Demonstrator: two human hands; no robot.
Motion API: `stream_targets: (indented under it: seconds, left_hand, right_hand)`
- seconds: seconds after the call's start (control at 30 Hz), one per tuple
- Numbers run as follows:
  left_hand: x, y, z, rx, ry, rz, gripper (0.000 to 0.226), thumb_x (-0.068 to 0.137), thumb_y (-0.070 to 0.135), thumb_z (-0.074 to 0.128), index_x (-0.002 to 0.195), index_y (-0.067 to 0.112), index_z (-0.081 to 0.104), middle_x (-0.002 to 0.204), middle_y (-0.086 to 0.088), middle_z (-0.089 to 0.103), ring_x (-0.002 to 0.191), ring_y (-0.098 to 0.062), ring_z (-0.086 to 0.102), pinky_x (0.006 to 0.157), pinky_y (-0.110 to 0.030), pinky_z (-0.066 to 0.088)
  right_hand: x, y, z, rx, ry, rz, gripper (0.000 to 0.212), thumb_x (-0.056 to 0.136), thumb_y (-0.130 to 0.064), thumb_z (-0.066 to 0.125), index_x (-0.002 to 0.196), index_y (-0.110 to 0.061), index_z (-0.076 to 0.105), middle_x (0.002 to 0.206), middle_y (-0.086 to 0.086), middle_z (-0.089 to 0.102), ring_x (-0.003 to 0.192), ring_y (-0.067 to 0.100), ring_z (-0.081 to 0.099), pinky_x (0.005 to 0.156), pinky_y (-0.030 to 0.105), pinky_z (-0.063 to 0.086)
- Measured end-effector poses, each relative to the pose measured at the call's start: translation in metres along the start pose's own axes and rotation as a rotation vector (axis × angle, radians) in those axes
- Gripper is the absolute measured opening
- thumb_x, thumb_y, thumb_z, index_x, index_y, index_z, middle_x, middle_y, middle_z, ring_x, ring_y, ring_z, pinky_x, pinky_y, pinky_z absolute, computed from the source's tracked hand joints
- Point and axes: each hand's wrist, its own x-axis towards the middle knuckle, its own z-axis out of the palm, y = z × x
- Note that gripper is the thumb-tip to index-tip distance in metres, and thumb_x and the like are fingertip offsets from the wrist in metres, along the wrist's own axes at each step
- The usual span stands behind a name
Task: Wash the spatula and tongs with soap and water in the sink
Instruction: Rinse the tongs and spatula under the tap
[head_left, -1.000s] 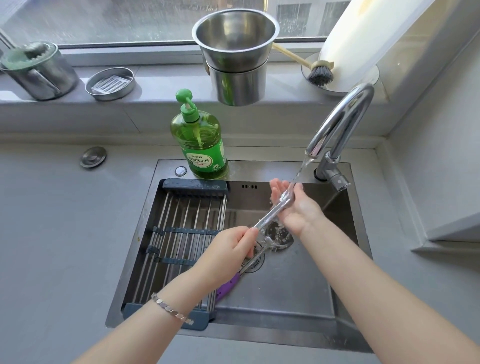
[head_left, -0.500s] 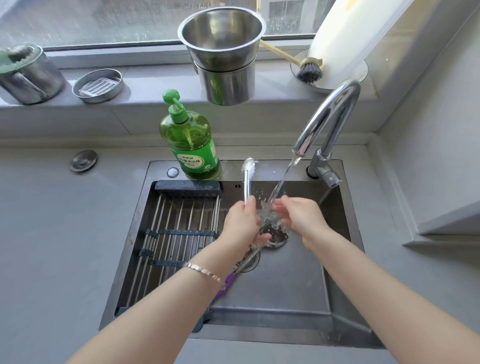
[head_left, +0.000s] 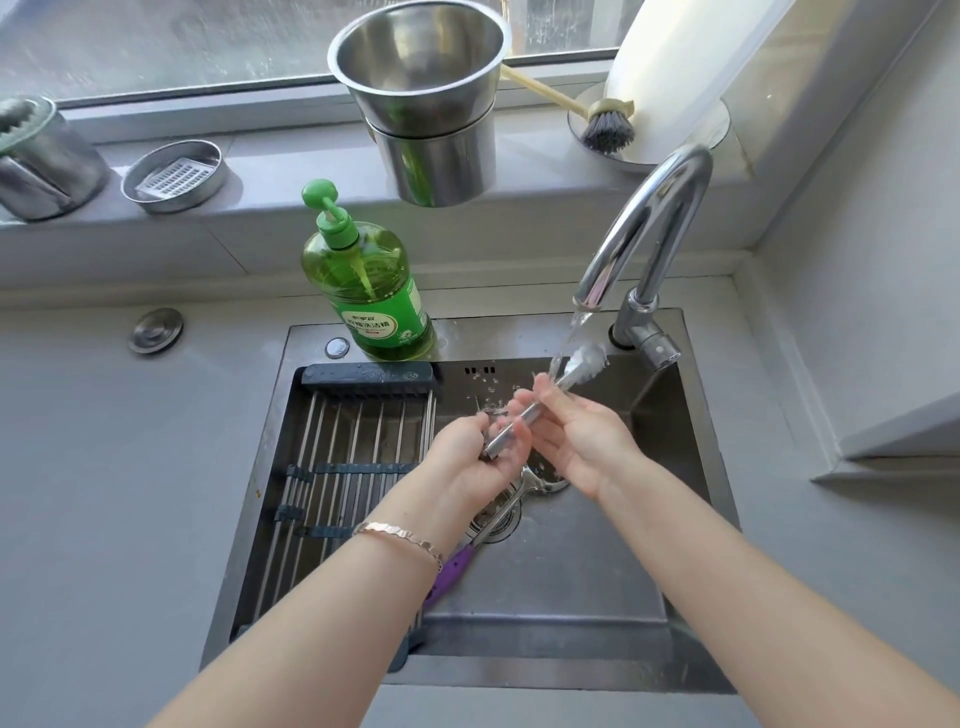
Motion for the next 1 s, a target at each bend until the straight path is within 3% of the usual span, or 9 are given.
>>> stream_targets:
  seconds: [0.1, 0.23, 0.43, 0.5, 0.7, 0.77, 0.83, 0.9, 1.0]
  left_hand:
    - [-0.002, 0.000, -0.005, 0.268, 0.006, 0.010, 0.022, 0.101, 0.014, 0.037, 0.093, -0.003, 0.049, 0.078, -0.012, 0.047, 0.038, -0.013, 0.052, 0.034, -0.018, 0.048]
    - [-0.004, -0.007, -0.008, 0.661, -0.099, 0.149, 0.028, 0.095, 0.029, 0.052, 0.091, 0.002, 0.060, 0.071, -0.004, 0.054, 0.053, -0.006, 0.052, 0.041, -0.012, 0.045]
    - [-0.006, -0.022, -0.001, 1.190, -0.173, 0.227, 0.029, 0.095, 0.034, 0.049, 0.077, 0.011, 0.047, 0.059, 0.001, 0.036, 0.041, -0.005, 0.029, 0.038, -0.014, 0.027]
    - [-0.008, -0.025, 0.000, 1.323, -0.154, 0.224, 0.036, 0.095, 0.044, 0.044, 0.082, 0.011, 0.049, 0.056, 0.003, 0.036, 0.043, -0.008, 0.030, 0.040, -0.016, 0.028]
    - [-0.010, -0.031, -0.005, 1.541, -0.033, 0.205, 0.061, 0.089, 0.068, 0.019, 0.065, 0.017, 0.043, 0.054, 0.001, 0.042, 0.042, -0.012, 0.039, 0.042, -0.019, 0.036]
    - [-0.010, -0.030, -0.013, 1.518, -0.021, 0.258, 0.060, 0.093, 0.061, 0.021, 0.074, 0.012, 0.049, 0.055, -0.001, 0.048, 0.040, -0.011, 0.045, 0.042, -0.020, 0.041]
    - [-0.010, -0.026, -0.024, 1.502, -0.006, 0.308, 0.056, 0.096, 0.052, 0.027, 0.095, 0.002, 0.054, 0.054, -0.001, 0.049, 0.032, -0.007, 0.045, 0.038, -0.018, 0.040]
    - [-0.011, -0.021, -0.034, 1.533, 0.043, 0.339, 0.055, 0.097, 0.048, 0.034, 0.116, -0.002, 0.045, 0.057, -0.002, 0.053, 0.033, -0.007, 0.048, 0.038, -0.019, 0.040]
    - [-0.013, -0.016, -0.048, 1.666, 0.102, 0.502, 0.049, 0.097, 0.044, 0.037, 0.136, 0.017, 0.027, 0.084, -0.010, 0.067, 0.065, -0.020, 0.065, 0.058, -0.028, 0.052]
  right_hand:
    - [0.001, -0.004, 0.010, -0.145, 0.058, -0.071, 0.019, 0.084, -0.022, 0.065, 0.081, -0.003, 0.062, 0.061, 0.005, 0.070, 0.054, 0.013, 0.068, 0.048, 0.023, 0.055]
    - [0.005, -0.012, 0.012, -0.295, 0.169, -0.191, 0.027, 0.086, -0.028, 0.064, 0.072, -0.006, 0.061, 0.063, 0.007, 0.069, 0.051, 0.015, 0.066, 0.052, 0.027, 0.057]
    - [-0.001, -0.012, 0.006, -0.335, 0.195, -0.241, 0.025, 0.088, -0.022, 0.063, 0.071, -0.004, 0.061, 0.059, 0.007, 0.066, 0.045, 0.013, 0.064, 0.055, 0.029, 0.057]
    - [-0.004, -0.012, 0.003, -0.360, 0.176, -0.240, 0.024, 0.088, -0.022, 0.063, 0.073, -0.004, 0.063, 0.056, 0.005, 0.067, 0.046, 0.013, 0.065, 0.057, 0.032, 0.055]
    - [-0.010, -0.011, 0.000, -0.442, 0.079, -0.228, 0.020, 0.086, -0.022, 0.065, 0.073, -0.007, 0.064, 0.063, 0.005, 0.068, 0.051, 0.012, 0.067, 0.054, 0.021, 0.055]
    - [-0.010, -0.008, 0.002, -0.439, 0.030, -0.199, 0.019, 0.088, -0.023, 0.062, 0.077, -0.008, 0.064, 0.066, 0.006, 0.069, 0.054, 0.012, 0.068, 0.053, 0.020, 0.055]
    - [-0.008, -0.003, 0.002, -0.402, -0.007, -0.159, 0.017, 0.090, -0.023, 0.059, 0.081, -0.009, 0.064, 0.071, 0.005, 0.070, 0.058, 0.011, 0.069, 0.055, 0.021, 0.055]
    - [-0.007, 0.004, 0.002, -0.326, -0.015, -0.089, 0.018, 0.092, -0.023, 0.056, 0.086, -0.008, 0.064, 0.077, 0.006, 0.071, 0.061, 0.011, 0.070, 0.054, 0.020, 0.054]
    - [-0.006, 0.018, 0.003, -0.233, -0.004, -0.001, 0.020, 0.093, -0.024, 0.055, 0.088, -0.007, 0.062, 0.080, 0.008, 0.071, 0.062, 0.011, 0.070, 0.052, 0.018, 0.052]
